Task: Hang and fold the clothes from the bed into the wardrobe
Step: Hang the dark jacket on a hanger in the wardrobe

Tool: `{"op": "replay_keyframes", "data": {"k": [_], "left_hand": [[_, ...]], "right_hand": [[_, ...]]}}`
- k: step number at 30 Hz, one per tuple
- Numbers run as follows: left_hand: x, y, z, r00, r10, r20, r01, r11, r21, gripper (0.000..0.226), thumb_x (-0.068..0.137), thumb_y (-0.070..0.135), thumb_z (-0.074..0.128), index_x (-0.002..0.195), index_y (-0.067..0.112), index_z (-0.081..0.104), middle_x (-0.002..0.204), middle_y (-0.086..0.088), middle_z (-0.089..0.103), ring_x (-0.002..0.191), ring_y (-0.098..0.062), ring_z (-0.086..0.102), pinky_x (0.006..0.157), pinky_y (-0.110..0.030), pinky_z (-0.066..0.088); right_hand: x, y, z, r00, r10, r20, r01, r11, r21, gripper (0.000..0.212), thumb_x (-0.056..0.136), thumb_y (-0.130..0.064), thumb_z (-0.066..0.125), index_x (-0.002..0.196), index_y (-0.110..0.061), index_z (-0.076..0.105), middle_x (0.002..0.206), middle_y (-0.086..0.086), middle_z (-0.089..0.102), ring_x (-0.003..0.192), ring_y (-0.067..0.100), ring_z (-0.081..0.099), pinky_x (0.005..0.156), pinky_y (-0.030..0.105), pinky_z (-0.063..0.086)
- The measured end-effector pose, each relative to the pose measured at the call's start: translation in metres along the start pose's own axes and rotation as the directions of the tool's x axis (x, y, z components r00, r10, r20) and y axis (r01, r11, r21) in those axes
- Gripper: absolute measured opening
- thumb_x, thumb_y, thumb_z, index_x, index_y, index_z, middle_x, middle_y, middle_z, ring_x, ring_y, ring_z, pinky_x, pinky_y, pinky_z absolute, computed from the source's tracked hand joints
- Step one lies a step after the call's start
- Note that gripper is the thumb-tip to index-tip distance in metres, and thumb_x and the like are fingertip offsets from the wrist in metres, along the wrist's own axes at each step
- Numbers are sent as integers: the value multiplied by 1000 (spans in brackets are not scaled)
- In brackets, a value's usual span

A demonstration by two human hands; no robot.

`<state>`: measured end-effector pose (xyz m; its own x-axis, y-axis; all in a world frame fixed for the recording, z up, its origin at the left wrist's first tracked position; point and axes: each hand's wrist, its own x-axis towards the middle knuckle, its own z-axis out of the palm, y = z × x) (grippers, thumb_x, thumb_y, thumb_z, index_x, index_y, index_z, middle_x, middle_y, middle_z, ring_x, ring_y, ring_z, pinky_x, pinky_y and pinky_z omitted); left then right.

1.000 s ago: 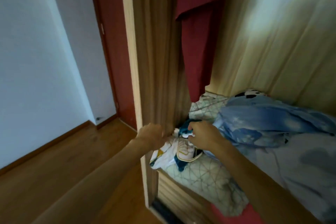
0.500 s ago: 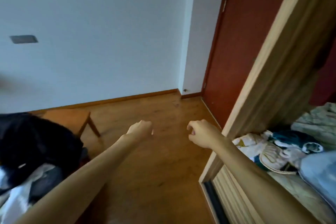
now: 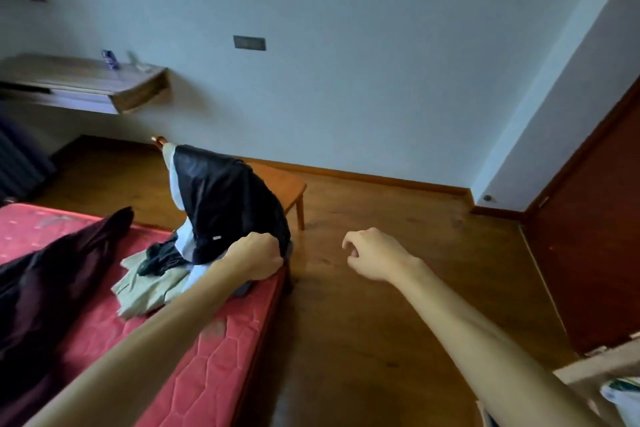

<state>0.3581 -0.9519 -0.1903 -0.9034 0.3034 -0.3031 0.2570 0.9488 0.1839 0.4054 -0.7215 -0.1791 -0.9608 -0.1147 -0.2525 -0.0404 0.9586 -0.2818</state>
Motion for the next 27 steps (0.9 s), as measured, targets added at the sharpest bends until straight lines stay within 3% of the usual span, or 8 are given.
{"op": "replay_keyframes", "data": {"k": [7,11,14,17,19,23,27], "left_hand": [[-11,-145,6,983,-178,38,179,983,-30,28,92,27,52,107,13,71,109,-11,71,103,-33,65,83,-38,53],[-18,-218,20,962,-271,39,274,956,-105,25,88,26,54,98,11,71,94,-4,70,93,-28,65,76,-36,53],[-26,-255,26,931,-362,42,364,917,-161,13,89,23,54,86,14,64,76,4,57,80,-24,57,64,-31,42],[-23,-291,39,894,-441,78,447,873,-194,26,85,26,50,80,7,66,79,-8,66,64,-22,50,55,-31,39],[-19,-313,46,872,-478,109,490,849,-195,34,85,29,45,84,5,68,78,-9,62,60,-21,44,54,-33,41],[-9,-347,40,804,-584,114,591,761,-266,27,86,25,52,101,11,70,98,-7,71,85,-28,64,74,-36,53],[-9,-372,31,691,-706,153,711,627,-317,30,87,21,48,105,12,70,106,-8,71,100,-32,66,81,-35,54]], "right_hand": [[90,-121,35,982,-171,85,175,983,-47,35,93,-21,53,127,-22,58,116,4,66,100,23,64,86,41,56],[133,-183,57,951,-255,176,273,958,-84,37,90,-20,52,126,-22,59,116,5,67,106,28,63,86,41,53],[164,-220,75,923,-301,242,333,937,-106,36,88,-20,51,124,-22,59,116,4,66,105,28,63,86,40,53],[199,-249,91,885,-353,304,408,902,-139,36,88,-22,52,124,-20,58,118,7,65,105,30,63,86,40,53],[226,-266,99,859,-381,341,447,883,-140,36,90,-20,50,125,-19,58,120,7,64,106,31,62,86,40,52],[286,-295,116,800,-446,401,527,842,-114,39,87,-19,47,124,-22,59,120,6,64,107,29,60,86,38,51],[335,-326,133,718,-492,493,587,808,-48,38,86,-18,48,121,-21,60,110,4,67,98,24,63,84,40,53]]}}
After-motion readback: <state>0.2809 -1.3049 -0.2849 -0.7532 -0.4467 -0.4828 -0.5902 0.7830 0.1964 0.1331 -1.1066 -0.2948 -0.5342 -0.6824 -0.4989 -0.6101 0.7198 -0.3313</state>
